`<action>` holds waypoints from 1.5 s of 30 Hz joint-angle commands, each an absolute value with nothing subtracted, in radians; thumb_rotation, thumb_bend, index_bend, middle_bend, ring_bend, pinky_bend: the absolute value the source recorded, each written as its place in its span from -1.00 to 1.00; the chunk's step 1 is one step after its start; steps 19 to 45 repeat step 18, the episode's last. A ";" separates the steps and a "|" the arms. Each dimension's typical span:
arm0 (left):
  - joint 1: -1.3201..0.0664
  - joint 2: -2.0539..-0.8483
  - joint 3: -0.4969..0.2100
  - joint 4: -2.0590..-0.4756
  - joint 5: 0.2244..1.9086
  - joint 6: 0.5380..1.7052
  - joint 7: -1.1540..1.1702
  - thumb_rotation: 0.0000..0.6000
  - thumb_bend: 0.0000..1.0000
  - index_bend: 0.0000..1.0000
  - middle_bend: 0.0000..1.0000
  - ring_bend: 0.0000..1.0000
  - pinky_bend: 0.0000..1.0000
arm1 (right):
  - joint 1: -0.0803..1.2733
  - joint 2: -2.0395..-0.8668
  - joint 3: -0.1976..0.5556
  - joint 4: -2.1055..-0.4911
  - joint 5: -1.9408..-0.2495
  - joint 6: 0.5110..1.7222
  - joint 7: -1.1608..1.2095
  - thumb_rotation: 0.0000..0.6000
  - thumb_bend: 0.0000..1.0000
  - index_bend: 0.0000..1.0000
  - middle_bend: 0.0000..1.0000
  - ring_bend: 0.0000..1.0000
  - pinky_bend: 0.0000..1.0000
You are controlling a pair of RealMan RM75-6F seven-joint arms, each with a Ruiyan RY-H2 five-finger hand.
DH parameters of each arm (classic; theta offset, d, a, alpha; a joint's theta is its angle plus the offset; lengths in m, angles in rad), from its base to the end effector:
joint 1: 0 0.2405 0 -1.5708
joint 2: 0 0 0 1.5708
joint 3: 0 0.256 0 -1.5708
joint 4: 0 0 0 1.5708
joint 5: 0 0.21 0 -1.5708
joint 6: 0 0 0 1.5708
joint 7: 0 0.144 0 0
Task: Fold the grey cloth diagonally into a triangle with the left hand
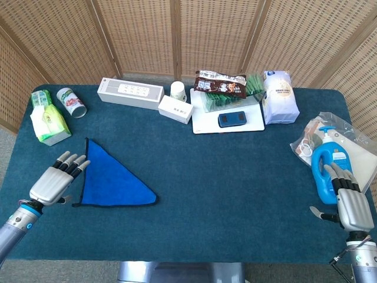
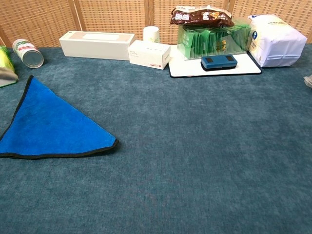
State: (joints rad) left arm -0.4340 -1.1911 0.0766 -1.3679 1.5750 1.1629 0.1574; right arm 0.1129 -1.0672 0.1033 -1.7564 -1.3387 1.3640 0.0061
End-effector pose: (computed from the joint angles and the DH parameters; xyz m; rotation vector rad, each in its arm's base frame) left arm -0.3048 0.2644 0.1033 -1.9395 -0.6030 -0.6040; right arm -0.3022 -0.1966 0.1601 1.2842 -1.0902 0.8953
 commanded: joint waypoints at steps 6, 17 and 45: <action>-0.380 -1.250 0.022 -1.335 1.486 1.214 0.123 1.00 -1.00 -1.00 -1.00 -1.00 -1.00 | 0.108 -1.059 0.098 -1.775 -1.360 1.378 0.015 1.00 -1.00 -1.00 -1.00 -1.00 -1.00; -0.318 -1.229 -0.002 -1.375 1.443 1.293 0.103 1.00 -1.00 -1.00 -1.00 -1.00 -1.00 | 0.105 -1.055 0.093 -1.772 -1.370 1.380 0.021 1.00 -1.00 -1.00 -1.00 -1.00 -1.00; -0.308 -1.225 -0.005 -1.380 1.437 1.305 0.101 1.00 -1.00 -1.00 -1.00 -1.00 -1.00 | 0.105 -1.055 0.093 -1.773 -1.370 1.379 0.022 1.00 -1.00 -1.00 -1.00 -1.00 -1.00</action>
